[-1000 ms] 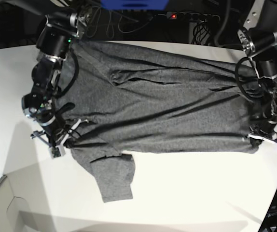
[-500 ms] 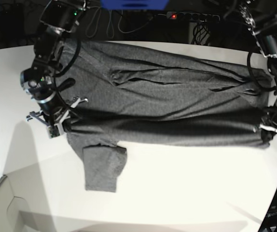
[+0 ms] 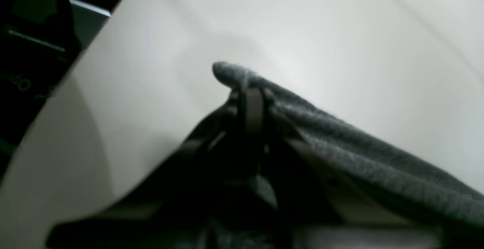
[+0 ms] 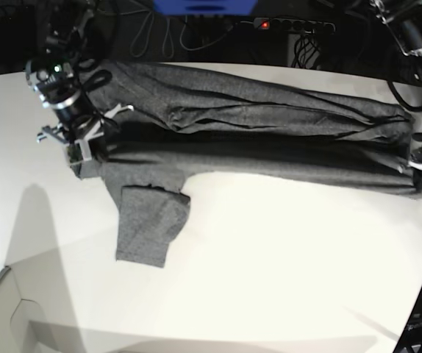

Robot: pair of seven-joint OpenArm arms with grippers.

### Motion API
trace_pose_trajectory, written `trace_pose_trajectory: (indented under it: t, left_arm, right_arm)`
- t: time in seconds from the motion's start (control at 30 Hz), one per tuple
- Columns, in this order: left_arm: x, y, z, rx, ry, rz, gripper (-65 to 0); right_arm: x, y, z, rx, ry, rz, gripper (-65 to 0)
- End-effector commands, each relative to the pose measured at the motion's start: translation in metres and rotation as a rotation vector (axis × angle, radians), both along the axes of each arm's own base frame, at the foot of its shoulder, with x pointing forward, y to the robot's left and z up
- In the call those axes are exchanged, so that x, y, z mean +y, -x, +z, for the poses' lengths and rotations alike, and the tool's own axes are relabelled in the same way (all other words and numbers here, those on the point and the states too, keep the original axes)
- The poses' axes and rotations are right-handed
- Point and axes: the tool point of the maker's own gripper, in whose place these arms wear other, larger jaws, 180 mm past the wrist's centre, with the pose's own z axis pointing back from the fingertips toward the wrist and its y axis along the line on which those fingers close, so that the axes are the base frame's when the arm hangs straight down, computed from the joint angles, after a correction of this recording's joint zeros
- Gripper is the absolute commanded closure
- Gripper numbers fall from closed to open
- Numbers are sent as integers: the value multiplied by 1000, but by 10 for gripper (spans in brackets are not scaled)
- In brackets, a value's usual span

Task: Layout the t-shirt on the table in an organized manner, then fold the t-shirt properly
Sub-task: 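Lift the held side with both grippers and fold it over the shirt body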

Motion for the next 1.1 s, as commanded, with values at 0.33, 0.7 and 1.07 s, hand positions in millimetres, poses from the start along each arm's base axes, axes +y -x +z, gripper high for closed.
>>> trace_pose_trajectory:
  t: [0.33,0.7,1.07]
  left_arm:
    - [16,32,4,0,-42,36,0]
    - [35,47,-11,25,0,116,0]
    - [38,39,-7,11,-3,117,0]
  right_arm:
    - [3,31,6,-4,-37,-7,0]
    - [18,56,-12,71,-58,26,0]
    - [31,69,-34,98,-124,43,0]
